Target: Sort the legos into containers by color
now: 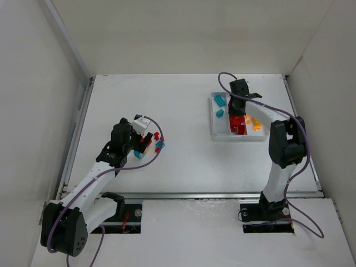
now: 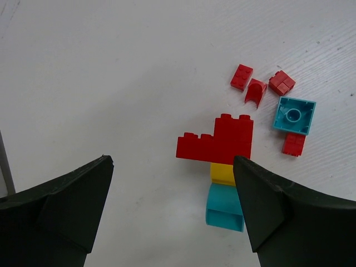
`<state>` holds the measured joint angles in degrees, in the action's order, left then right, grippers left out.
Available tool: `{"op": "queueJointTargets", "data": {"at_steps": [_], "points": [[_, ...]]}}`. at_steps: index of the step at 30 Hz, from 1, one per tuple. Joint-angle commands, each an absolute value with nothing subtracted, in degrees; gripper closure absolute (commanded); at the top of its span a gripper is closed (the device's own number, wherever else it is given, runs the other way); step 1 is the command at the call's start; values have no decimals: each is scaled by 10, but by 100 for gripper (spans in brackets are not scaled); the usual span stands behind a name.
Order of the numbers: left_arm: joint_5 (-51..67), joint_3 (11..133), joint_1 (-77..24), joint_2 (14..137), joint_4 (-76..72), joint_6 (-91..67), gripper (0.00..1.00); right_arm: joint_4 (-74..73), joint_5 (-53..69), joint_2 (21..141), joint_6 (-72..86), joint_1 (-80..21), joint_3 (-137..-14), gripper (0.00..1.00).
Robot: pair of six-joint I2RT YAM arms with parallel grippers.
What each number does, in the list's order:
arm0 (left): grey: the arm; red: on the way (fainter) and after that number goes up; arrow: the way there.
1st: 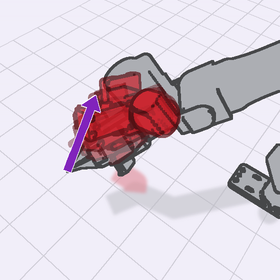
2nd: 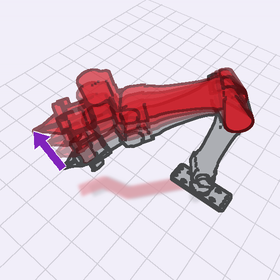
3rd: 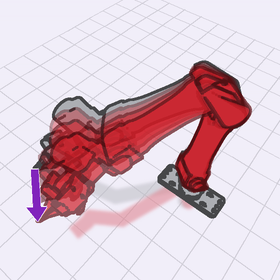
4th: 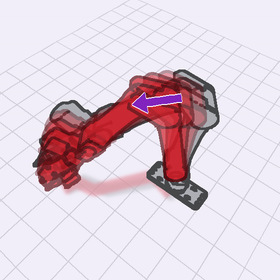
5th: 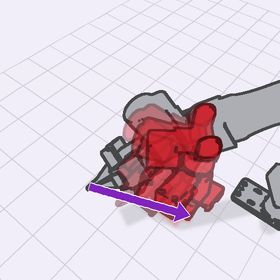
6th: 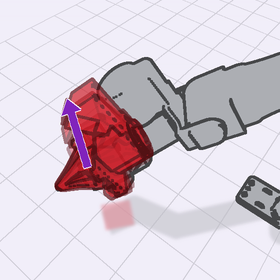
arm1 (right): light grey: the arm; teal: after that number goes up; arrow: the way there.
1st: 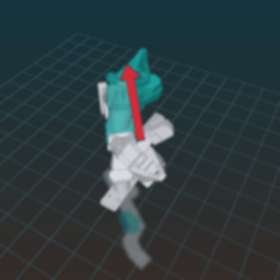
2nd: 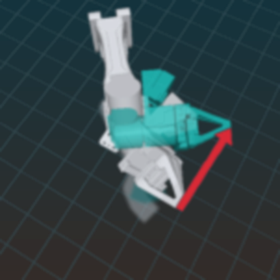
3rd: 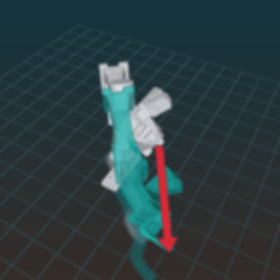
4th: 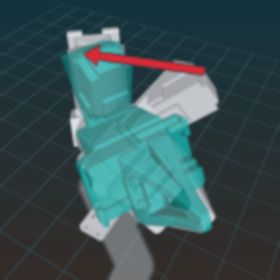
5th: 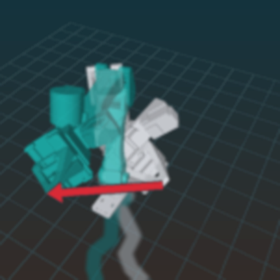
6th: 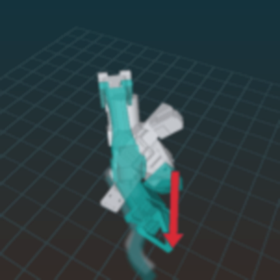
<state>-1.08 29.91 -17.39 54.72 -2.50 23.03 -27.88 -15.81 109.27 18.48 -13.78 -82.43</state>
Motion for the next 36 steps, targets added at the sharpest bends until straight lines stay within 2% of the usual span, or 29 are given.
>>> {"op": "queueJointTargets", "data": {"at_steps": [1, 4, 5, 9, 15, 18, 20, 23, 24, 27, 33, 36], "points": [[11, 294, -172, 544, -41, 258, 13, -273, -188, 1077, 197, -137, -829, 91], [21, 289, -172, 549, -41, 258, 13, -272, -193, 1077, 197, -137, -829, 81], [21, 289, -172, 549, -41, 258, 13, -272, -193, 1077, 197, -137, -829, 68], [21, 289, -172, 549, -47, 253, 12, -279, -183, 1071, 185, -137, -829, 40], [12, 279, -172, 549, -67, 227, 12, -260, -188, 1017, 128, -174, -832, 30], [-7, 273, -167, 555, -79, 204, 12, -259, -204, 1010, 94, -221, -834, 27], [-34, 268, -162, 555, -96, 176, 12, -254, -178, 1010, 64, -244, -848, 30], [-106, 254, -147, 555, -129, 124, 10, -216, -37, 1014, 19, -314, -857, 30], [-129, 254, -142, 555, -129, 113, 10, -216, -36, 1026, 18, -315, -865, 30], [-197, 248, -136, 534, -139, 87, 10, -221, 53, 1081, 18, -369, -903, 37], [-285, 218, -131, 506, -181, 82, 10, -227, 62, 1156, 52, -458, -967, 37], [-291, 203, -131, 495, -204, 87, 10, -222, 61, 1179, 97, -464, -999, 41]]}}
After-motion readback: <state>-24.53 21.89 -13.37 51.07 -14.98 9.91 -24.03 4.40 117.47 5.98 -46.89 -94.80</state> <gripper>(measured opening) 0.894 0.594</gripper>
